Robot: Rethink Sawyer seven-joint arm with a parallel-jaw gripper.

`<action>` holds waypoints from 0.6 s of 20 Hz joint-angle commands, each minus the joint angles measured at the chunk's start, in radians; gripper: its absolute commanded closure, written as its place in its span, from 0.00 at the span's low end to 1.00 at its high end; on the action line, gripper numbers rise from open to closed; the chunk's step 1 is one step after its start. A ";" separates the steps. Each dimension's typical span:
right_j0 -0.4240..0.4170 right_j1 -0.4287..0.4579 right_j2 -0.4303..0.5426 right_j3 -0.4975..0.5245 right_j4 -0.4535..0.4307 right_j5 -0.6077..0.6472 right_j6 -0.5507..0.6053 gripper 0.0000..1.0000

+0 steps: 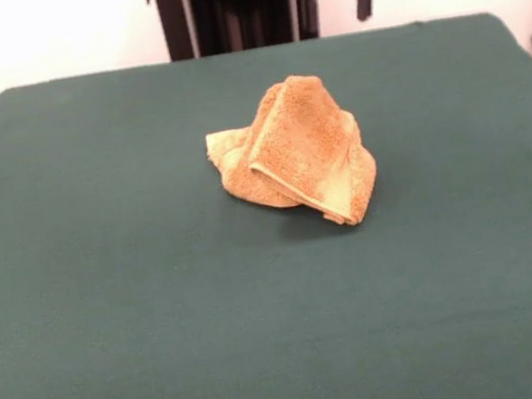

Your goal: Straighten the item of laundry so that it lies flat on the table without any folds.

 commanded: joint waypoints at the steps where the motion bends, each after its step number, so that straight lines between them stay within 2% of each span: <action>1: 0.055 0.115 0.020 -0.097 -0.019 -0.079 0.176 0.00; 12: 0.047 0.165 0.021 -0.113 -0.007 -0.131 0.174 0.00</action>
